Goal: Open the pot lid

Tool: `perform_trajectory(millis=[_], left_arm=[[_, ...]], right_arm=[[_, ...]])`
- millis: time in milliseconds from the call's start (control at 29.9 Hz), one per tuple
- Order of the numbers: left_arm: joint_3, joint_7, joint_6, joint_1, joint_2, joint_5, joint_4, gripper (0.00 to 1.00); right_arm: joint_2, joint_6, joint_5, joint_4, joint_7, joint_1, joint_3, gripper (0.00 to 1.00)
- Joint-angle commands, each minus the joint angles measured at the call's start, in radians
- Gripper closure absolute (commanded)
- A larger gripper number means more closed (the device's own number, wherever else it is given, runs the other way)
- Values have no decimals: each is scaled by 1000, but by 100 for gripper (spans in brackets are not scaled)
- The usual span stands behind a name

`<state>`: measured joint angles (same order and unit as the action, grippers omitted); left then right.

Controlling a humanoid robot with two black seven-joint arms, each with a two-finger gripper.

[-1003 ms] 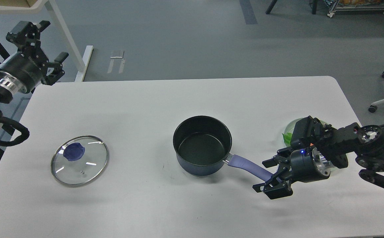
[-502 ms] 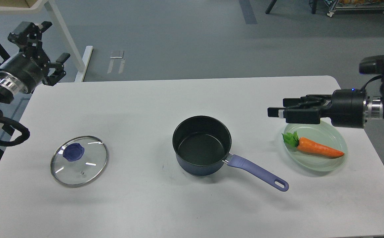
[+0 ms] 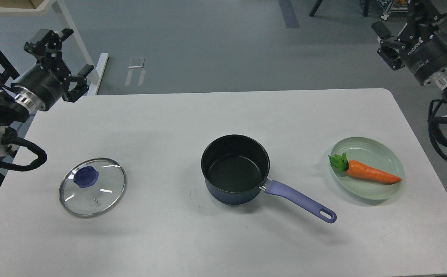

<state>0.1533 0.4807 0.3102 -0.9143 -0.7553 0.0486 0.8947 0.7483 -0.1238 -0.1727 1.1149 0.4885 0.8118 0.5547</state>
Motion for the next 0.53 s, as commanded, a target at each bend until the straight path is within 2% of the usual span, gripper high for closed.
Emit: perform_trajectory(millis=[0,100,267,502], left_arm=[[22,1,1,3,24,0,-2,1],[26,-5,1,5,43,8,-6,1],[41,-48,3,12,114,57,-74,1],[92,-51,12,31,165,70,-123,1]], right_arm=[[-50,-11,156,-20,0,-54,1,2],[-90,-19,164,-20,0,-100,2,2],[-170,-14,162,-23,0,-137,16,0],[-193,-16,160,-21,0,-175,56,0]])
